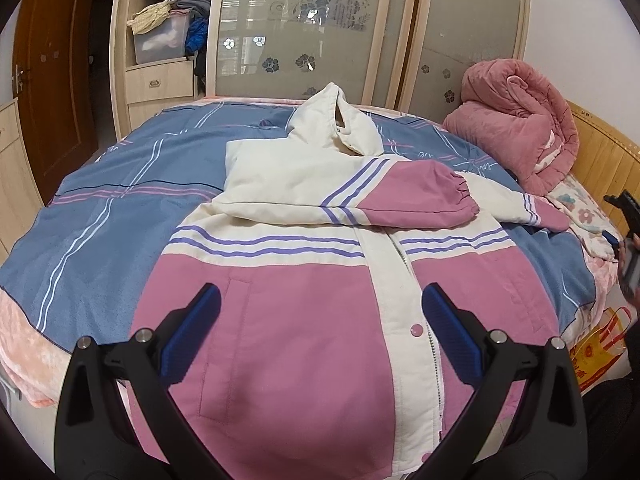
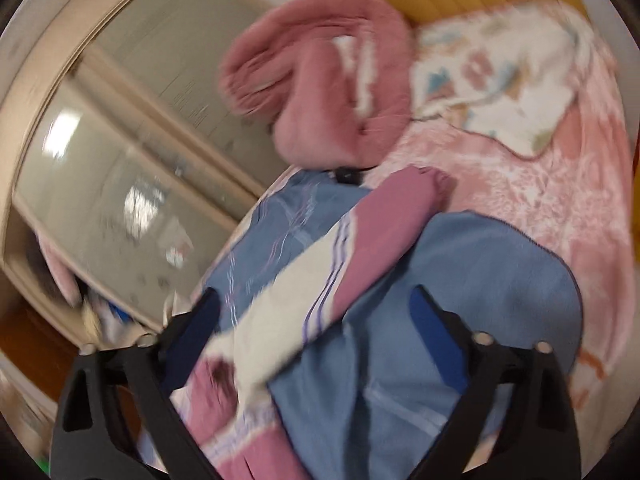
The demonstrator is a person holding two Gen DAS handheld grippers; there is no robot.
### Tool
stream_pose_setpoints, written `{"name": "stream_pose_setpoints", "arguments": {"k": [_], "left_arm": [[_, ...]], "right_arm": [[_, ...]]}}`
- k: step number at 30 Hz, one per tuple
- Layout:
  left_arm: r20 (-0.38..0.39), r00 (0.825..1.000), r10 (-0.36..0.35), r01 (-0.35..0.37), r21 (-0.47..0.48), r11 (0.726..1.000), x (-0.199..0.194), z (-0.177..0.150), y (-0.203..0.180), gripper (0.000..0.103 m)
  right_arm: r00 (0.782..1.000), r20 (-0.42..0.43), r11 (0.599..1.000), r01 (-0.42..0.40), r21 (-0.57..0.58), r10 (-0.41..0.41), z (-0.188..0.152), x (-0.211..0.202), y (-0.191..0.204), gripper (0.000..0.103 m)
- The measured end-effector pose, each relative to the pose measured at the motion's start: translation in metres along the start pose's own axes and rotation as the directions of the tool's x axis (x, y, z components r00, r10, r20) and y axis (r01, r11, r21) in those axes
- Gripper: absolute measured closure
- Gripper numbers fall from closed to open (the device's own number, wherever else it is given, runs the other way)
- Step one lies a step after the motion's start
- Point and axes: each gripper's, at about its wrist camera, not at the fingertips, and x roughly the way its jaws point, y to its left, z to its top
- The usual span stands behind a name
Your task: Fold large clothes
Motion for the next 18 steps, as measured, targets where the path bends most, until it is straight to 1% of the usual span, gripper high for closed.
{"name": "stream_pose_setpoints", "arguments": {"k": [1, 2, 3, 4, 5, 7, 8, 9, 11, 13, 16, 18], "left_arm": [[-0.002, 1.000, 0.001, -0.001, -0.001, 1.000, 0.001, 0.000, 0.001, 0.002], [-0.006, 1.000, 0.004, -0.004, -0.005, 1.000, 0.002, 0.000, 0.001, 0.002], [-0.009, 1.000, 0.006, -0.006, -0.008, 1.000, 0.004, 0.000, 0.002, 0.002], [-0.014, 1.000, 0.007, -0.007, -0.009, 1.000, 0.005, 0.000, 0.001, 0.002], [-0.019, 1.000, 0.009, -0.009, -0.007, 1.000, 0.007, 0.000, 0.001, 0.002], [-0.021, 1.000, 0.010, -0.010, 0.003, 1.000, 0.010, 0.000, -0.001, 0.002], [-0.024, 1.000, 0.015, -0.015, 0.010, 1.000, 0.012, 0.000, -0.002, 0.002], [-0.028, 0.999, 0.019, -0.018, 0.014, 1.000, 0.014, -0.001, -0.003, 0.002], [-0.042, 0.999, 0.023, -0.023, 0.012, 1.000, 0.020, -0.001, -0.003, 0.002], [-0.053, 0.998, 0.027, -0.026, 0.009, 1.000, 0.023, -0.002, -0.003, 0.002], [-0.065, 0.997, 0.033, -0.032, 0.010, 0.999, 0.028, -0.002, -0.003, 0.002], [-0.067, 0.997, 0.036, -0.035, 0.009, 0.999, 0.029, -0.002, -0.003, 0.002]], "right_arm": [[1.000, -0.010, 0.999, 0.006, 0.037, -0.006, 0.008, 0.009, -0.011, 0.039], [1.000, -0.020, 0.997, 0.012, 0.071, -0.011, 0.016, 0.021, -0.022, 0.047], [0.999, -0.034, 0.995, 0.030, 0.092, -0.027, 0.023, 0.035, -0.034, 0.052], [0.998, -0.042, 0.994, 0.056, 0.091, -0.053, 0.026, 0.045, -0.039, 0.054], [0.995, -0.047, 0.993, 0.086, 0.084, -0.082, 0.028, 0.055, -0.043, 0.058], [0.990, -0.047, 0.988, 0.135, 0.069, -0.132, 0.036, 0.076, -0.050, 0.061], [0.988, -0.040, 0.986, 0.152, 0.073, -0.149, 0.039, 0.084, -0.053, 0.066], [0.986, -0.031, 0.982, 0.164, 0.089, -0.162, 0.043, 0.091, -0.057, 0.066], [0.986, -0.036, 0.978, 0.165, 0.124, -0.162, 0.050, 0.104, -0.065, 0.066], [0.977, -0.061, 0.968, 0.210, 0.135, -0.203, 0.057, 0.124, -0.071, 0.066], [0.964, -0.052, 0.949, 0.266, 0.168, -0.260, 0.062, 0.144, -0.078, 0.066], [0.964, -0.064, 0.941, 0.265, 0.213, -0.257, 0.062, 0.154, -0.085, 0.064]]}}
